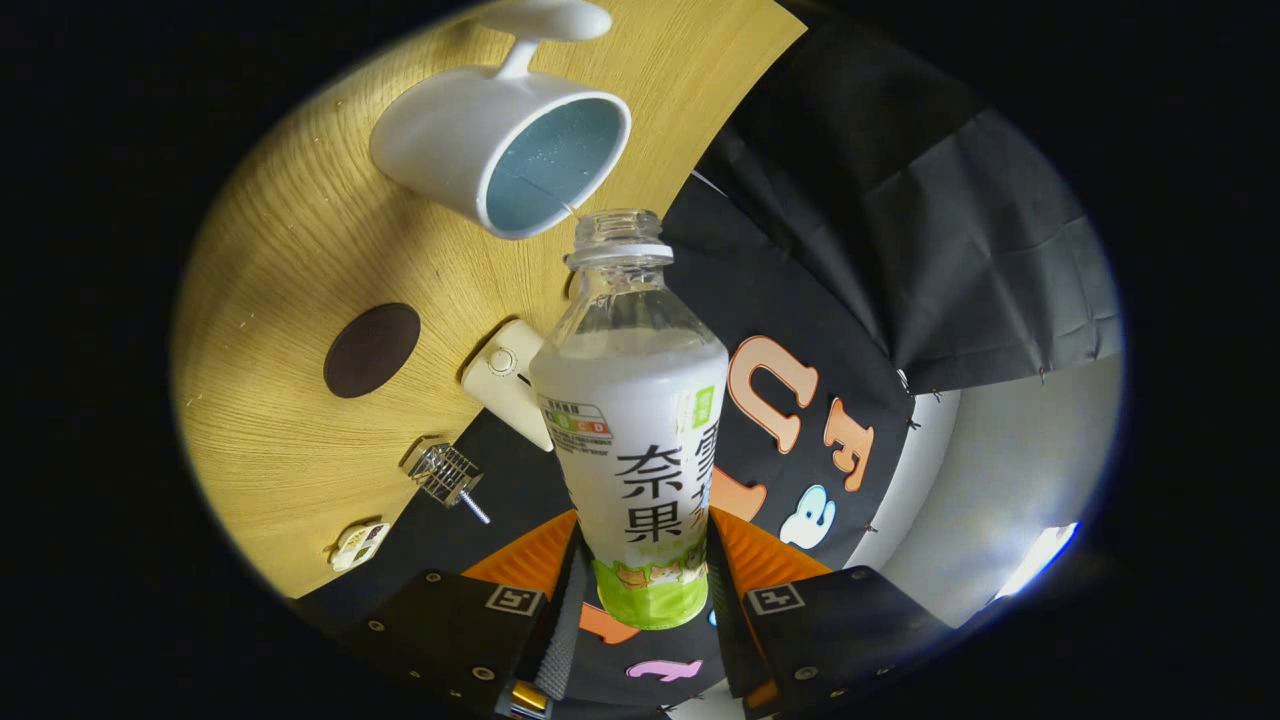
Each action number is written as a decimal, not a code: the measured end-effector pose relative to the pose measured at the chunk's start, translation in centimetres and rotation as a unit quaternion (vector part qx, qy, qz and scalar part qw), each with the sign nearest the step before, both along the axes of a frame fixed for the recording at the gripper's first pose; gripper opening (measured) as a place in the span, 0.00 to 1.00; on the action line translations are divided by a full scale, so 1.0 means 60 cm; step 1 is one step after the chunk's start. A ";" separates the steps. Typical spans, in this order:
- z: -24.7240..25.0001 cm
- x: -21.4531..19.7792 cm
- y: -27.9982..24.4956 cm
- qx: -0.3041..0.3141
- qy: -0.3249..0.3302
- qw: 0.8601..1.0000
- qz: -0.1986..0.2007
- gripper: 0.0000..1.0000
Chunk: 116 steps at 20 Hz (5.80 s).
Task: Take the bottle from table, then pour the juice into the cup, finally place the bottle on the coaster
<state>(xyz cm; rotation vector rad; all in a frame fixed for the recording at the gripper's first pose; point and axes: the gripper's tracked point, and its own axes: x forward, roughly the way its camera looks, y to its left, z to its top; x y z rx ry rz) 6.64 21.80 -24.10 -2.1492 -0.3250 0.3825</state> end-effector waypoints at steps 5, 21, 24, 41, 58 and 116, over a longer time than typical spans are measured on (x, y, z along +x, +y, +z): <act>-0.004 -0.003 0.001 -0.003 0.006 1.000 0.000 0.59; -0.077 -0.018 -0.040 0.104 0.111 0.986 -0.072 0.60; -0.107 -0.021 -0.053 0.173 0.172 0.964 -0.105 0.60; -0.126 0.047 -0.017 0.635 0.354 0.654 -0.209 0.60; -0.251 0.076 -0.045 0.735 0.390 0.467 -0.300 0.60; 0.364 -0.129 -0.314 0.865 0.186 0.441 -0.152 0.91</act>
